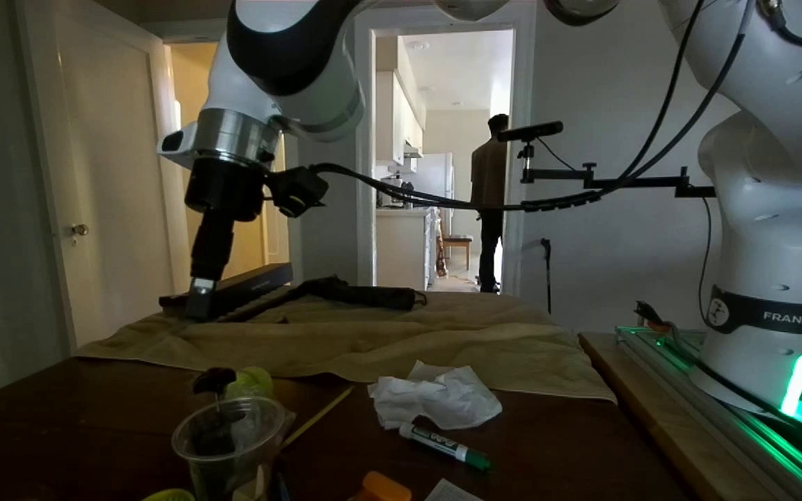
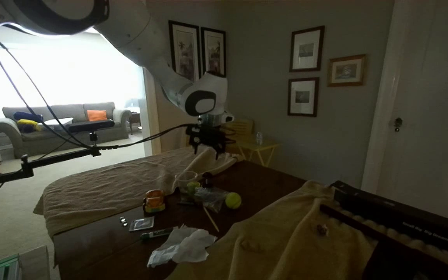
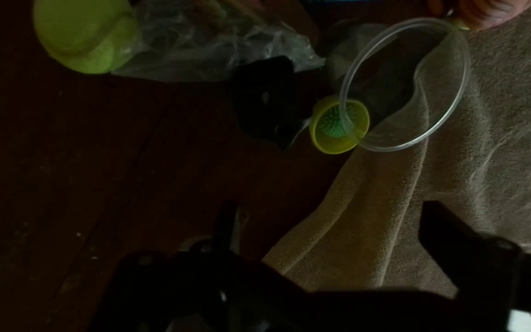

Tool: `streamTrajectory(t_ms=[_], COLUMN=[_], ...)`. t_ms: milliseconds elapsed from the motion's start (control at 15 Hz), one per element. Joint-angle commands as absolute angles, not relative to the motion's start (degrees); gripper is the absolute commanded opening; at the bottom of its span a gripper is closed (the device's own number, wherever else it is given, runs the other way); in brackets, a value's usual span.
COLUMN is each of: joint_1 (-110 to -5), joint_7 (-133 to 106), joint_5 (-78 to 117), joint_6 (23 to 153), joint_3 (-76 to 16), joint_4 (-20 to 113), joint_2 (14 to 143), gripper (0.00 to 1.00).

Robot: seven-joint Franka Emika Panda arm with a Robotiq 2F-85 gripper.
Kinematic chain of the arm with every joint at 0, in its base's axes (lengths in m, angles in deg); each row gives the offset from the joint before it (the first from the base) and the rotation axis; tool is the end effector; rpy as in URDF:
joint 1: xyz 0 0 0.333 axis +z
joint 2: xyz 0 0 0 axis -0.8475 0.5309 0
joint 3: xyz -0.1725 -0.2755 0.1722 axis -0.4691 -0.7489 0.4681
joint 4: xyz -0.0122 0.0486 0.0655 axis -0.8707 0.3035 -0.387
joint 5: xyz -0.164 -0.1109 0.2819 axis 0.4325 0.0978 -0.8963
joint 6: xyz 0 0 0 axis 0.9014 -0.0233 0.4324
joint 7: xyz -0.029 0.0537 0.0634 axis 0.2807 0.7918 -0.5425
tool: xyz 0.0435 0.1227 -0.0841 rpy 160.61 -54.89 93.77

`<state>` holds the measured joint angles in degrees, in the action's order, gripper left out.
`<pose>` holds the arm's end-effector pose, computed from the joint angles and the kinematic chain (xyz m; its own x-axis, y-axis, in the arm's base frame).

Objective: Move the black clamp forwards.

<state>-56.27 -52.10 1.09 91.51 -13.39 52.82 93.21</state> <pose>0.6625 0.1580 0.3233 0.7992 0.5374 0.2692 0.5916 -0.7825 -0.1943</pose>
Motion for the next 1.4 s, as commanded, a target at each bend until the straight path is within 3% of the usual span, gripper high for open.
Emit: streamTrajectory(t_ms=[0, 467, 1333], joint_1=[-53.27, -56.70, -52.75], joint_7=[-43.66, -43.86, -26.64], joint_5=[4.26, 0.29, 4.67], joint_6=[98.29, 95.29, 97.97], joint_3=[-13.93, -10.31, -15.60], joint_4=[58.34, 57.50, 61.04], joint_2=[91.44, 93.22, 92.13], gripper=[1.00, 1.00, 1.00])
